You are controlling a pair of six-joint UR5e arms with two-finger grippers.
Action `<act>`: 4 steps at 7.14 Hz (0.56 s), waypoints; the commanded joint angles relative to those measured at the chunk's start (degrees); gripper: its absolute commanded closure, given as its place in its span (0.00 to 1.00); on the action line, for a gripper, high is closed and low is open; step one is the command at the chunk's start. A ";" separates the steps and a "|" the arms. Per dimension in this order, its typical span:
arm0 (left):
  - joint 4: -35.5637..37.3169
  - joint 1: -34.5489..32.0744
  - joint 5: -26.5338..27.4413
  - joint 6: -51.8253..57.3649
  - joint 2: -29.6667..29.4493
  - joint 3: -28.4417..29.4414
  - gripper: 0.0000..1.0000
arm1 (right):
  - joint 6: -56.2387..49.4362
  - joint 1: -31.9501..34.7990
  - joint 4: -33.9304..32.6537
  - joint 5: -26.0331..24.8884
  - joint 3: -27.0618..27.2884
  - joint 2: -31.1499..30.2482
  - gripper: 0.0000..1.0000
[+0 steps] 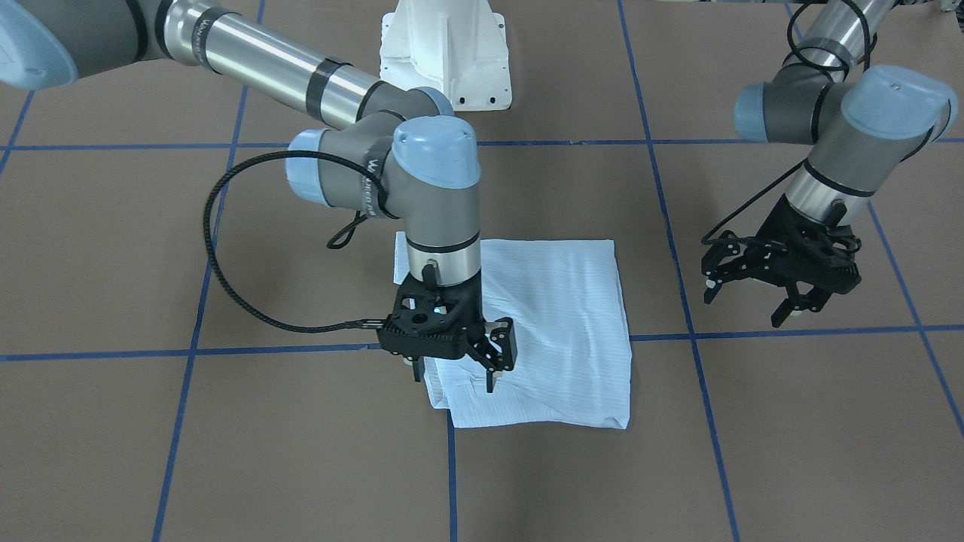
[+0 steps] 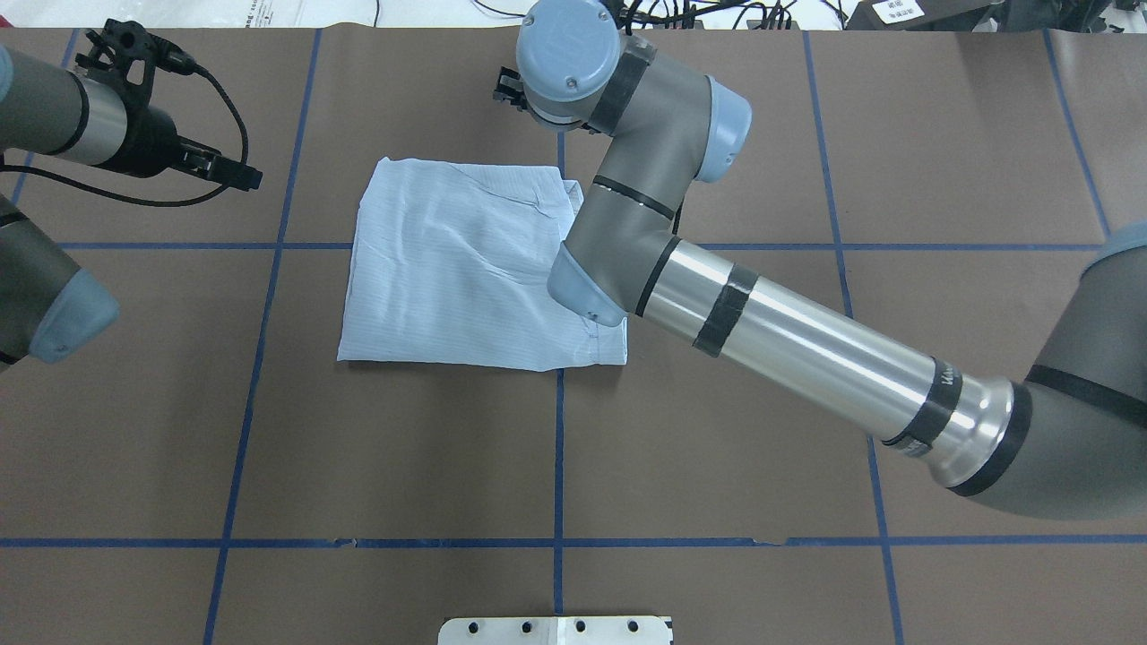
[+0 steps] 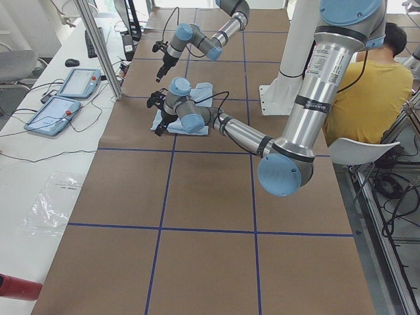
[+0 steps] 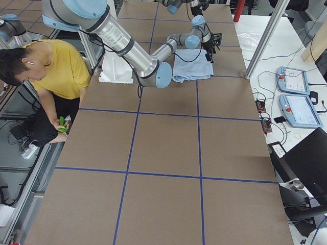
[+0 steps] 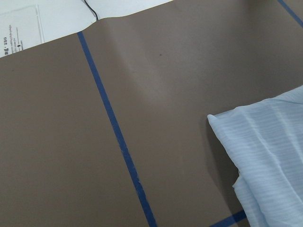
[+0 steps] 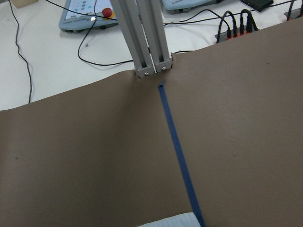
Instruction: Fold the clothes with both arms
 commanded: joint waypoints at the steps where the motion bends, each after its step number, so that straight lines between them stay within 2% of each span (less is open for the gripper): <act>1: 2.03 -3.39 -1.79 7.22 8.12 -7.20 0.00 | -14.14 7.83 -13.56 10.91 14.79 -9.48 0.00; 3: 10.35 -12.76 -4.07 24.05 11.31 -10.30 0.00 | -33.54 18.18 -20.53 20.05 26.32 -21.25 0.00; 4: 16.40 -18.73 -6.61 33.89 11.23 -10.31 0.00 | -44.60 23.98 -20.74 26.27 28.37 -27.05 0.00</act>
